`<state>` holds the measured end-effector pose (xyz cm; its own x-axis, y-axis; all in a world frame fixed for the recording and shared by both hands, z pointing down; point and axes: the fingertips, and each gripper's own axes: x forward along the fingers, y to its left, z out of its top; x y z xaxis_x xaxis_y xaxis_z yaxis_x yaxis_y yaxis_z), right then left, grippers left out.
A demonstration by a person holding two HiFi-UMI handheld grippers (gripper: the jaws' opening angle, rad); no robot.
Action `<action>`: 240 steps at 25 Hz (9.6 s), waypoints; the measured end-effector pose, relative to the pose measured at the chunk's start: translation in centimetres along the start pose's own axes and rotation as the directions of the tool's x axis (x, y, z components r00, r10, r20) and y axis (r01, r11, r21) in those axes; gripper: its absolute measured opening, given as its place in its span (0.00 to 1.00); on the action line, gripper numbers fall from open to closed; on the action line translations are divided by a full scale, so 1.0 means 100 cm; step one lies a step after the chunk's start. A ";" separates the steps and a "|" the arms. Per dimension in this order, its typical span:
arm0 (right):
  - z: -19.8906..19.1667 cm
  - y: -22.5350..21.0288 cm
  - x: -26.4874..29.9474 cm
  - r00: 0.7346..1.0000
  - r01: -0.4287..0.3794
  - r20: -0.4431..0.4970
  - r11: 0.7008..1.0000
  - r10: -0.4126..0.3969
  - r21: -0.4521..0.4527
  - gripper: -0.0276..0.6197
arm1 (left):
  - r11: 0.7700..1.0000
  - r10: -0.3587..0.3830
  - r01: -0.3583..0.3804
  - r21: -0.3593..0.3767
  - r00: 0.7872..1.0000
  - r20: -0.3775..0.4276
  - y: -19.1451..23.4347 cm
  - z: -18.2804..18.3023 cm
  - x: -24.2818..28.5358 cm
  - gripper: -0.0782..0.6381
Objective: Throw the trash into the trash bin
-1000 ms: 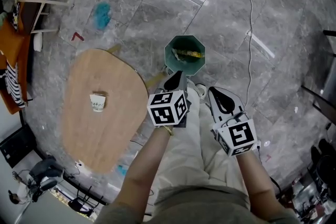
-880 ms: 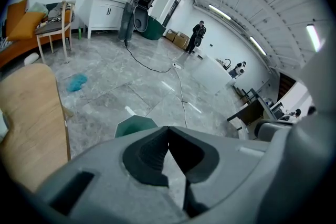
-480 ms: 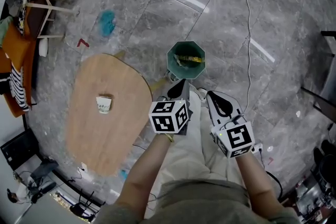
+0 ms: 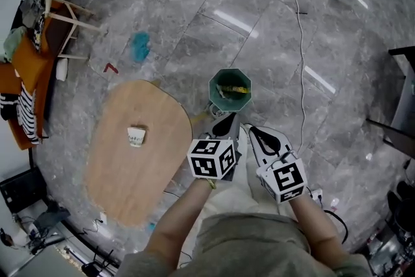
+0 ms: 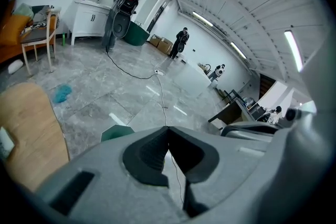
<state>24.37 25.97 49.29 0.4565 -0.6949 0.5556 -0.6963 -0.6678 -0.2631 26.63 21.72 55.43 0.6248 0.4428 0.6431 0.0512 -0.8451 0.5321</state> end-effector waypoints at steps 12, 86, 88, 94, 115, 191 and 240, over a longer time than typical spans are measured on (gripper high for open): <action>0.036 0.016 -0.031 0.999 -0.019 0.033 0.999 0.021 -0.050 0.06 | 1.000 0.008 -0.009 0.019 1.000 0.026 -0.028 0.017 -0.044 0.12; 0.115 0.151 -0.051 0.961 -0.225 0.086 0.924 0.263 -0.309 0.06 | 0.969 0.238 -0.200 -0.144 0.915 0.326 0.015 0.046 -0.234 0.12; 0.117 0.164 -0.044 0.958 -0.240 0.077 0.920 0.275 -0.310 0.06 | 0.965 0.252 -0.210 -0.160 0.911 0.327 0.026 0.045 -0.245 0.12; 0.119 0.206 -0.021 0.948 -0.284 0.046 0.901 0.315 -0.327 0.06 | 0.950 0.294 -0.236 -0.205 0.898 0.328 0.063 0.038 -0.277 0.12; 0.109 0.322 0.046 0.912 -0.399 -0.065 0.840 0.405 -0.368 0.06 | 0.889 0.410 -0.299 -0.346 0.856 0.316 0.175 0.007 -0.357 0.12; -0.022 0.374 0.172 0.837 -0.494 -0.380 0.843 0.394 -0.213 0.06 | 0.631 0.563 -0.439 -0.640 0.827 -0.013 0.436 -0.149 -0.260 0.28; -0.015 0.383 0.161 0.855 -0.474 -0.344 0.853 0.387 -0.218 0.06 | 0.621 0.591 -0.459 -0.635 0.807 -0.006 0.432 -0.150 -0.267 0.16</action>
<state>4.23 -10.43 49.33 -0.0695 -0.7610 0.6451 -0.9312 -0.1825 -0.3156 0.47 -22.15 69.52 0.5296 -0.1402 0.8366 -0.7503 -0.5376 0.3848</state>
